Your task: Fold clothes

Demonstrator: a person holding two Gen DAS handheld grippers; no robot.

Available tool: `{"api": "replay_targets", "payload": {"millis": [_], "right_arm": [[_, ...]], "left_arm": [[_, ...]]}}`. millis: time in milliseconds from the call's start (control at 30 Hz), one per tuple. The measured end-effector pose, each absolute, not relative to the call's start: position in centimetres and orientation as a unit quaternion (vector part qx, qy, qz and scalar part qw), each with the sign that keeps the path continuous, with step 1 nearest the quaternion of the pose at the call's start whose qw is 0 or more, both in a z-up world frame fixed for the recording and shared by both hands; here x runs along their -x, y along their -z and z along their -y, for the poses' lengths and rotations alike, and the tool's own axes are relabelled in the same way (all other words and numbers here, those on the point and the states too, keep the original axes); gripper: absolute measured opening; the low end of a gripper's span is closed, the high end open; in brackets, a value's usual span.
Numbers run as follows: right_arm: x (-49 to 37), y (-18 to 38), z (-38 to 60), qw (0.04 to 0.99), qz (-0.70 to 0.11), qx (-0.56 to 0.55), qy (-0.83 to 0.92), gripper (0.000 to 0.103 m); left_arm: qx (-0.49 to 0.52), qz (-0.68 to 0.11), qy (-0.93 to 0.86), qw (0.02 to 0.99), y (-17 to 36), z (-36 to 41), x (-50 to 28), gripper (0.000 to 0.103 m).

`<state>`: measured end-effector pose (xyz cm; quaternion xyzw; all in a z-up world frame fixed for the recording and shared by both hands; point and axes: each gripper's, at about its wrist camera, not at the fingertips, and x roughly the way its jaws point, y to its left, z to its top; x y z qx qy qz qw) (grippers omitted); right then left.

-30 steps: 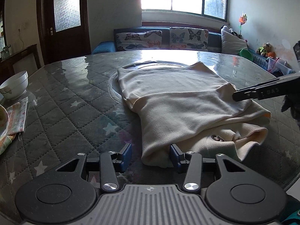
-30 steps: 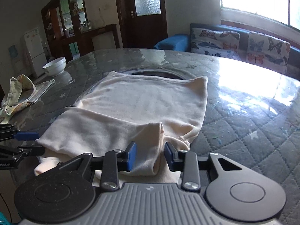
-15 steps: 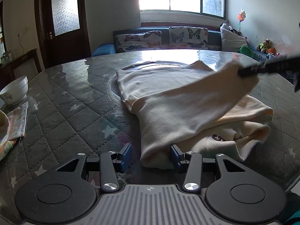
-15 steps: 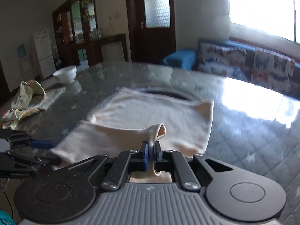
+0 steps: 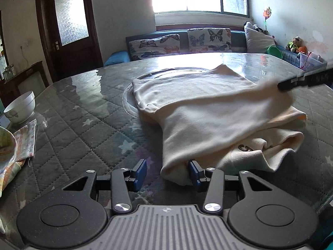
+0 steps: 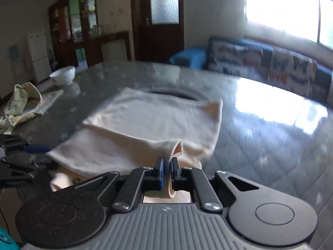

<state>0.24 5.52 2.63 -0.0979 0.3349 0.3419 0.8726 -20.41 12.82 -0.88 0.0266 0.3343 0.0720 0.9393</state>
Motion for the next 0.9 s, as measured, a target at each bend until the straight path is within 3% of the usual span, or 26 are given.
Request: {"api": "replay_targets", "payload": {"millis": [267, 467, 567, 900], "right_arm": [[-0.4, -2.4, -5.1, 0.876, -0.320, 0.083, -0.351, 0.022], [-0.4, -2.5, -6.2, 0.871, -0.313, 0.083, -0.370, 0.022], [-0.5, -2.3, -7.0, 0.867, -0.312, 0.084, -0.379, 0.022], [-1.4, -0.3, -8.7, 0.856, -0.325, 0.097, -0.390, 0.028]], "left_arm": [[0.005, -0.332, -0.064, 0.941, -0.5, -13.9, 21.3, 0.047], [0.036, -0.298, -0.044, 0.953, -3.2, -14.8, 20.3, 0.045], [0.043, -0.289, -0.014, 0.956, -3.6, -14.2, 18.2, 0.039], [0.039, -0.303, 0.006, 0.952, -1.4, -13.8, 12.3, 0.036]]}}
